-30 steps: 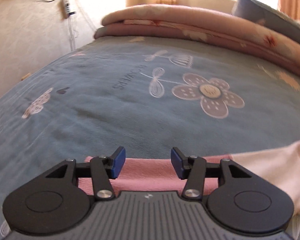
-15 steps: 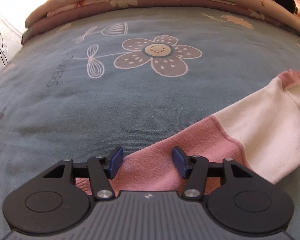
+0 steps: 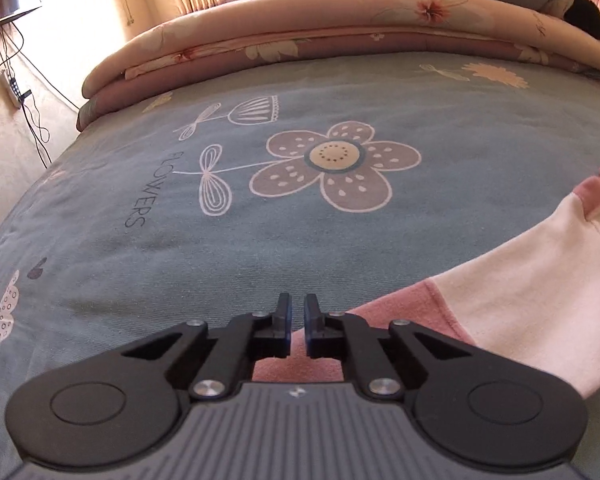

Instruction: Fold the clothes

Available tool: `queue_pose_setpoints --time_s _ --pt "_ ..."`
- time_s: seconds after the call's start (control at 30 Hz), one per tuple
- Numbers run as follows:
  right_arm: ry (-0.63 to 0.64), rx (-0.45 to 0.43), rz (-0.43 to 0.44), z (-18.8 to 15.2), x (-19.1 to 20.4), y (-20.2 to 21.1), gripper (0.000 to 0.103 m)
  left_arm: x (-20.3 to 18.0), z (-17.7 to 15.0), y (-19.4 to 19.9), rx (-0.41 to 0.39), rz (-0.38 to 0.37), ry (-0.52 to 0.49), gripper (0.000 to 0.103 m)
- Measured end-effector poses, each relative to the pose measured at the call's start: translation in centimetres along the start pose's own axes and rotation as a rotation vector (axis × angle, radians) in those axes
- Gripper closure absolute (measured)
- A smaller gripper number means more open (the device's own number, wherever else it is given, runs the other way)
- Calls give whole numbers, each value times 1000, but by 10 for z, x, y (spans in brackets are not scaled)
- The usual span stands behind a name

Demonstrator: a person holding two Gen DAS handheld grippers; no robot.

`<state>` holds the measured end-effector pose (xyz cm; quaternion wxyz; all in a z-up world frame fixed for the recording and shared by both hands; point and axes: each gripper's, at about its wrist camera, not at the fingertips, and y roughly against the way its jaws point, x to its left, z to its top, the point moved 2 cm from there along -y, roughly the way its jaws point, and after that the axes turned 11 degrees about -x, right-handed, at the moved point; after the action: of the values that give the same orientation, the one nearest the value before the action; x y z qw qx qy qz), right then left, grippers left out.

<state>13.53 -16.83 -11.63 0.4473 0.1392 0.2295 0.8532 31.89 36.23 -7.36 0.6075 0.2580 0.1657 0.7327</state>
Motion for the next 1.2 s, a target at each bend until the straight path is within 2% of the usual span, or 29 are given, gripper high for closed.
queue_pose_setpoints --time_s 0.07,0.13,0.2,0.27,0.33,0.37,0.4,0.43,0.47,0.5,0.53,0.57,0.63,0.7,0.83,0.87,0.97,1.07,1.13,1.2 --pt "0 0 0 0 0 0 0 -5 1 12 -32 5 30 84" --pt "1 0 -1 0 0 0 0 -15 0 20 -52 -55 45 72" --pt "3 0 -2 0 1 1 0 -32 -6 22 -32 -146 35 63" --pt "3 1 -4 0 1 1 0 -43 -14 19 5 -183 21 63" --pt "6 3 -8 0 1 2 0 -43 -24 14 47 -138 16 58" --pt "7 3 -10 1 1 2 0 -35 -28 12 52 -95 43 50" --pt "8 2 -12 1 2 3 0 -26 -31 10 65 -43 78 34" --pt "7 0 -12 1 1 4 0 -16 -31 9 97 24 132 31" --pt "6 -3 -13 2 1 5 0 -8 -30 10 128 73 180 31" --pt "2 -5 -15 2 0 6 0 -5 -27 12 136 82 210 38" --pt "-3 -6 -15 3 0 7 0 -8 -21 18 124 88 207 46" --pt "-7 -8 -16 4 -1 7 0 -17 -13 25 93 79 187 46" --pt "-15 -15 -22 4 -1 9 0 -40 6 38 32 -18 202 43" --pt "-18 -18 -24 5 -1 11 0 -67 23 47 -4 -129 259 43" --pt "-19 -22 -39 7 -3 14 0 -130 46 31 4 -338 461 40" --pt "-22 -24 -42 7 -4 15 0 -146 48 23 16 -338 484 40" --pt "-36 -30 -36 9 -7 18 0 -197 48 -5 59 -219 451 40" --pt "-44 -52 -31 12 -9 24 0 -231 42 -29 95 -30 351 45" --pt "-63 -71 -14 15 -11 30 0 -236 38 -38 60 21 347 39" --pt "-78 -79 0 17 -11 34 0 -234 39 -45 37 54 359 38"
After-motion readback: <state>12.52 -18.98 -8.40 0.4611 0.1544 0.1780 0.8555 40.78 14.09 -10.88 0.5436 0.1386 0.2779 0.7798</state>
